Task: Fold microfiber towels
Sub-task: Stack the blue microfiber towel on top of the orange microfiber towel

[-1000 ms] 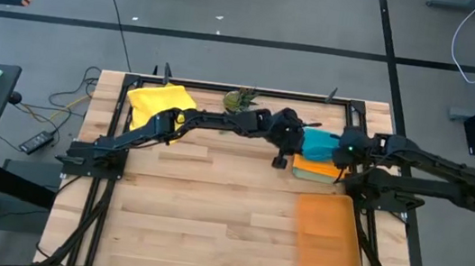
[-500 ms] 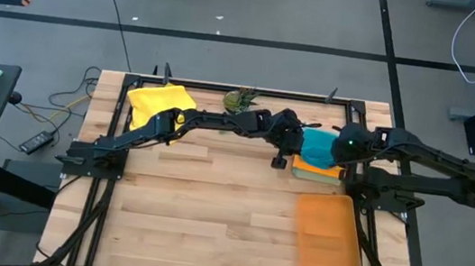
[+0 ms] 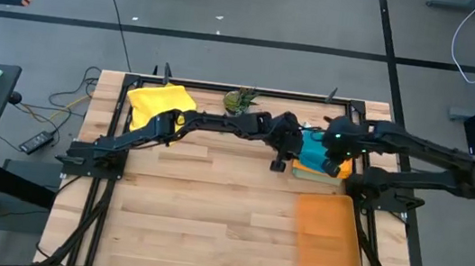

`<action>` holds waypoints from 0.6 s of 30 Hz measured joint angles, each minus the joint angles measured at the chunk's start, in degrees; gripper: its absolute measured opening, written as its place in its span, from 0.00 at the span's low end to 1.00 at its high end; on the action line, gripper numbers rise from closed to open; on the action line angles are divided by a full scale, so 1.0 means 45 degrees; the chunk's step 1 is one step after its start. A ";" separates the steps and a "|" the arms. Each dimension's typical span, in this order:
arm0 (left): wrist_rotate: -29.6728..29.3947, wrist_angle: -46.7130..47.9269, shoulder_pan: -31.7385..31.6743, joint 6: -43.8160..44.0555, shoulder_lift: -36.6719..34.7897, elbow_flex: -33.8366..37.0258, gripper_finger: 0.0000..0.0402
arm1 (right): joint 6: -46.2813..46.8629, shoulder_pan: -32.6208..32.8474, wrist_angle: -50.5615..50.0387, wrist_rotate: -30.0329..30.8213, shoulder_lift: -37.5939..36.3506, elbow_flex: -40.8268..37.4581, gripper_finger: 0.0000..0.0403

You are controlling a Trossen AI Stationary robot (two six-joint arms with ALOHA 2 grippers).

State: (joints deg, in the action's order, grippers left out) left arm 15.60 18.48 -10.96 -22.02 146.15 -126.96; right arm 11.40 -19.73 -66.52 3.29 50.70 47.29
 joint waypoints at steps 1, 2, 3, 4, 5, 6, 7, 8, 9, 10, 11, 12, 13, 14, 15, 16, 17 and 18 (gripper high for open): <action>0.0005 0.0021 0.0034 -0.0002 -0.0023 0.0000 0.24 | 0.0163 -0.0073 0.0139 0.0113 0.0217 -0.0194 0.03; 0.0000 0.0008 0.0069 0.0000 -0.0046 -0.0004 0.27 | 0.0332 -0.0137 0.0263 0.0166 0.0439 -0.0386 0.03; 0.0003 0.0087 0.0081 0.0042 -0.0058 -0.0059 0.31 | 0.0462 -0.0195 0.0320 0.0180 0.0599 -0.0515 0.02; 0.0002 0.0413 0.0083 0.0150 -0.0058 -0.0210 0.34 | 0.0522 -0.0227 0.0384 0.0189 0.0703 -0.0586 0.02; 0.0001 0.0846 0.0081 0.0376 -0.0058 -0.0423 0.38 | 0.0611 -0.0252 0.0509 0.0195 0.0752 -0.0645 0.01; -0.0008 0.1283 0.0073 0.0517 -0.0070 -0.0640 0.41 | 0.0754 -0.0252 0.0620 0.0198 0.0774 -0.0710 0.01; -0.0001 0.1636 0.0060 0.0624 -0.0099 -0.0870 0.44 | 0.0906 -0.0250 0.0736 0.0200 0.0780 -0.0781 0.01; -0.0015 0.2092 0.0027 0.0646 -0.0130 -0.1126 0.47 | 0.1092 -0.0244 0.0865 0.0202 0.0762 -0.0838 0.01; -0.0015 0.2686 -0.0015 0.0651 -0.0146 -0.1431 0.49 | 0.1277 -0.0243 0.1021 0.0203 0.0738 -0.0921 0.01; -0.0019 0.3202 -0.0073 0.0612 -0.0146 -0.1744 0.52 | 0.1444 -0.0243 0.1140 0.0205 0.0735 -0.1047 0.01; 0.0013 0.3489 -0.0108 0.0603 -0.0206 -0.1812 0.54 | 0.1559 -0.0243 0.1215 0.0193 0.0760 -0.1208 0.01; 0.0154 0.3655 -0.0109 0.0568 -0.0389 -0.1650 0.55 | 0.1720 -0.0241 0.1226 0.0167 0.0776 -0.1389 0.01; 0.0532 0.4163 -0.0176 0.0376 -0.0585 -0.1504 0.57 | 0.1866 -0.0213 0.1239 0.0156 0.0767 -0.1576 0.01; 0.0982 0.4721 -0.0249 0.0097 -0.0681 -0.1462 0.58 | 0.2015 -0.0141 0.1299 0.0125 0.0757 -0.1784 0.01; 0.1430 0.5183 -0.0304 -0.0060 -0.0769 -0.1461 0.58 | 0.2223 -0.0052 0.1306 0.0029 0.0794 -0.1908 0.01; 0.1987 0.5692 -0.0389 -0.0221 -0.0826 -0.1452 0.58 | 0.2355 0.0054 0.1391 -0.0055 0.0816 -0.1920 0.01; 0.2527 0.5957 -0.0511 -0.0251 -0.0842 -0.1447 0.57 | 0.2436 0.0174 0.1490 -0.0170 0.0811 -0.1845 0.01; 0.2920 0.5931 -0.0629 -0.0247 -0.0845 -0.1447 0.56 | 0.2479 0.0272 0.1486 -0.0258 0.0811 -0.1727 0.01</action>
State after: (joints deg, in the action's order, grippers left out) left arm 28.73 45.17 -13.79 -23.13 142.34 -133.47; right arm 22.55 -18.51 -59.83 2.13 54.35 39.52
